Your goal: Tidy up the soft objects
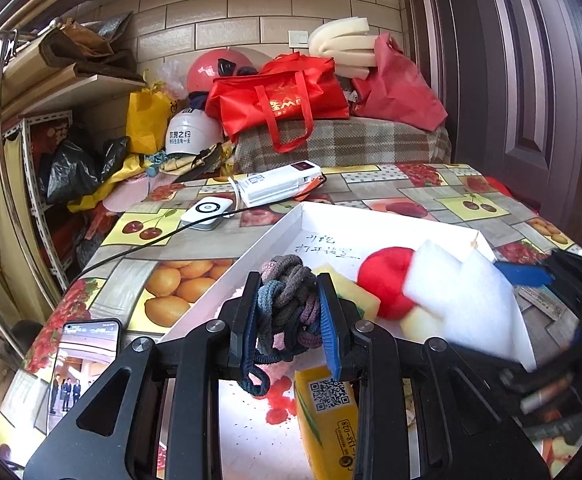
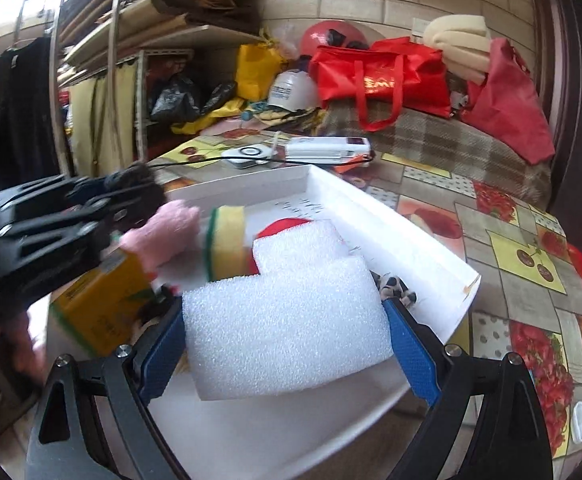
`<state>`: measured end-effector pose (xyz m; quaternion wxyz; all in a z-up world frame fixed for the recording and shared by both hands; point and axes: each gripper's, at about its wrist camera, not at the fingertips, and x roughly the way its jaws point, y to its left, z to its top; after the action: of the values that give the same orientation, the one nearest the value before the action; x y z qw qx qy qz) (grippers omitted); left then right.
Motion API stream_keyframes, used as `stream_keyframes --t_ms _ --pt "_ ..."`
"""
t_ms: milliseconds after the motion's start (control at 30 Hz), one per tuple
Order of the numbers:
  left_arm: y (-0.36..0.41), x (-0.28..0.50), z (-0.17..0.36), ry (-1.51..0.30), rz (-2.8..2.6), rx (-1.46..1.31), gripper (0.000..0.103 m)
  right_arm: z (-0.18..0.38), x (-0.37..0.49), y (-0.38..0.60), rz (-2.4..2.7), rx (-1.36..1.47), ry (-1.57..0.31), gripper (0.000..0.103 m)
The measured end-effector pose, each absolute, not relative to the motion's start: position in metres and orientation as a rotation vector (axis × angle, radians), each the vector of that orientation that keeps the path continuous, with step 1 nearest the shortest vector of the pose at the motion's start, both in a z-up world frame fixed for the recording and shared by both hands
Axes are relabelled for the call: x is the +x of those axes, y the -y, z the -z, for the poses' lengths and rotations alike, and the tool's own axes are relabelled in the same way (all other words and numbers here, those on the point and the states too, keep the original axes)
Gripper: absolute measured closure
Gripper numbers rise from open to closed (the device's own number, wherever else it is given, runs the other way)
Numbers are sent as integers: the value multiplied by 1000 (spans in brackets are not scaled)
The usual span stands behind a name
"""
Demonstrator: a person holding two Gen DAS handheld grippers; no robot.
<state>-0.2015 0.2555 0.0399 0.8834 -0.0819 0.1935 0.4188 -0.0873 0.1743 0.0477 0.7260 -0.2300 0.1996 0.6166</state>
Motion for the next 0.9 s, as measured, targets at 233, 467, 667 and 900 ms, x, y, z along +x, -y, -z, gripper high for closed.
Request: stream_keyframes --t_ms 233,467,667,900 --pt "-256 -198 -39 -416 -864 -174 76 -51 -59 -194 -1275 -389 -516 10" --pt "-263 -188 -35 -475 -813 -192 76 -55 -69 -187 -1326 -370 -471 10" --pt "-264 -188 -35 -474 -814 -189 76 -58 -84 -187 -1348 -408 -399 9" --pt "-265 -187 -35 -474 -820 -190 75 -58 -77 -185 -1336 -371 -414 1"
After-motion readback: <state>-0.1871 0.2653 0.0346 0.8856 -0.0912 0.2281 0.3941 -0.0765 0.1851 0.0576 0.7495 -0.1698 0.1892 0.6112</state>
